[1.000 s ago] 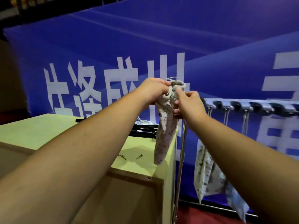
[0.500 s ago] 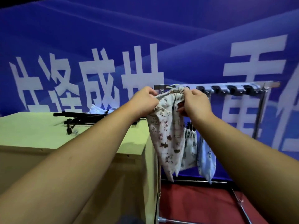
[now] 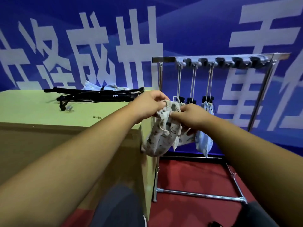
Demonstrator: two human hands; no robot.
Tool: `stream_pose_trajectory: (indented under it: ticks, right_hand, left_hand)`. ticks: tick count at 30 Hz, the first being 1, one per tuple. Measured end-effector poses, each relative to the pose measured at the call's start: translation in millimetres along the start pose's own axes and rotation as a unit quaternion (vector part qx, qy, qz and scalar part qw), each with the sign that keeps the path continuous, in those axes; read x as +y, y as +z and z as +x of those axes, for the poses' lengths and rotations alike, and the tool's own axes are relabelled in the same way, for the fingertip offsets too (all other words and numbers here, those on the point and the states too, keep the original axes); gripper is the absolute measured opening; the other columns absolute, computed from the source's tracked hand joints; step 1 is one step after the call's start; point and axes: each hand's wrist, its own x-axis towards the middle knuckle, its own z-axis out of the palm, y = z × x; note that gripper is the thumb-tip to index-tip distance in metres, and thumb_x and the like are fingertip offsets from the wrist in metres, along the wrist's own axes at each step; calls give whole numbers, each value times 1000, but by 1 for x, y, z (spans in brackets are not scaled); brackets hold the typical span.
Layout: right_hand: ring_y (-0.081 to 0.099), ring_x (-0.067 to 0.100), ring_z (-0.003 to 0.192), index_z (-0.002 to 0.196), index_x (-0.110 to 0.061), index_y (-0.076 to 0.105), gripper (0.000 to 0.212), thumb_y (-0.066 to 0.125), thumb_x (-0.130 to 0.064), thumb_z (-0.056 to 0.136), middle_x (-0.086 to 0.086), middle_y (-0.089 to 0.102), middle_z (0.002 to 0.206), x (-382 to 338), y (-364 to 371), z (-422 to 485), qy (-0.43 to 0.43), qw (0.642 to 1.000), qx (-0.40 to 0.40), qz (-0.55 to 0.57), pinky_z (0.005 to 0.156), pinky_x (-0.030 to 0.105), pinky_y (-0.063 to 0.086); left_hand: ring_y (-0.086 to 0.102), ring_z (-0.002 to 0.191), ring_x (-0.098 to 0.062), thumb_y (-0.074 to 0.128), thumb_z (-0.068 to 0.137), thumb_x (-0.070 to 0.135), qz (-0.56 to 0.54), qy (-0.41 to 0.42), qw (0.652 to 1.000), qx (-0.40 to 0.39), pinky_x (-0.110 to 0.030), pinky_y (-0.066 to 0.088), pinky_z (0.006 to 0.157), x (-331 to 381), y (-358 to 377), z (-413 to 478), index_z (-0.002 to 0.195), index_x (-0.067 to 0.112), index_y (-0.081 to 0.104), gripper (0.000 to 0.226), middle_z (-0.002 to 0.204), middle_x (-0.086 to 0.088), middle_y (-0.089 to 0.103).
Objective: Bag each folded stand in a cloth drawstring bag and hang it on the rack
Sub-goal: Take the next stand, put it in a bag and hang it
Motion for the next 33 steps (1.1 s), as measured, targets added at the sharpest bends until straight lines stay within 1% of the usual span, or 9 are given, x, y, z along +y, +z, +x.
stream_pose_trajectory:
  ticks: [5, 9, 12, 17, 21, 24, 26, 30, 33]
  right_hand:
    - [80, 29, 75, 96, -10, 75, 47, 57, -53, 105, 13, 80, 84, -16, 15, 11, 10, 999, -46, 0, 72, 48, 68]
    - [79, 32, 74, 91, -2, 78, 53, 47, -42, 106, 11, 80, 77, -28, 21, 19, 20, 999, 2, 42, 67, 43, 68]
    - [77, 39, 69, 79, 7, 78, 55, 46, -33, 102, 16, 78, 72, -33, 28, 25, -10, 997, 49, 64, 70, 49, 68]
    - [76, 47, 73, 100, 19, 67, 43, 50, -21, 100, 32, 74, 77, -42, 41, 23, -28, 979, -75, 188, 78, 51, 68]
    - [72, 39, 65, 110, -1, 59, 23, 54, -23, 107, 21, 72, 66, -54, 54, 24, -25, 959, -200, 198, 72, 47, 64]
    - [70, 33, 71, 107, -1, 64, 27, 60, -27, 106, 15, 80, 82, -59, 64, 33, -30, 956, -260, 132, 76, 48, 63]
    - [72, 28, 76, 108, -1, 72, 36, 62, -36, 105, 14, 82, 94, -63, 73, 39, -16, 956, -293, 24, 81, 48, 66]
    - [74, 22, 63, 83, -3, 74, 58, 46, -46, 111, 9, 78, 74, -67, 100, 57, 102, 928, -310, -180, 65, 29, 59]
    - [67, 25, 51, 69, 4, 66, 63, 36, -30, 114, 16, 70, 60, -69, 114, 66, 153, 900, -319, -256, 50, 21, 52]
  left_hand:
    - [74, 84, -22, 88, 72, -2, 98, -49, 994, -24, -40, 64, 76, -12, -17, -6, 97, 19, 80, 33, 90, -3, 79]
    - [76, 89, -27, 89, 73, 4, 191, -120, 974, -29, -49, 63, 89, -27, -39, -16, 89, 12, 82, 19, 86, -5, 80]
    - [69, 75, -19, 85, 85, 8, 249, -150, 956, -45, -33, 57, 69, -38, -53, -29, 86, 14, 80, 8, 79, -1, 76]
    - [77, 87, -40, 54, 107, 2, 138, -290, 947, 17, -54, 66, 79, -66, -67, -40, 98, 1, 62, 12, 100, -22, 72]
    - [76, 82, -23, 36, 113, 13, -32, -400, 916, 14, -34, 65, 63, -92, -81, -43, 117, 2, 62, 28, 99, -13, 76]
    - [60, 49, -10, 43, 112, 12, -32, -388, 919, 68, -21, 54, 45, -106, -93, -47, 101, 13, 62, 22, 65, -3, 66]
    - [49, 43, -10, 51, 111, 15, -16, -356, 930, 92, -19, 46, 40, -114, -102, -52, 98, 14, 60, 16, 65, -5, 60]
    - [46, 48, -14, 80, 95, 25, 91, -273, 957, 21, -24, 41, 45, -128, -122, -70, 98, 12, 73, 14, 62, -1, 59]
    - [46, 43, -16, 82, 92, 27, 264, -241, 933, -47, -24, 39, 44, -127, -134, -79, 93, 15, 77, 13, 56, 0, 59]
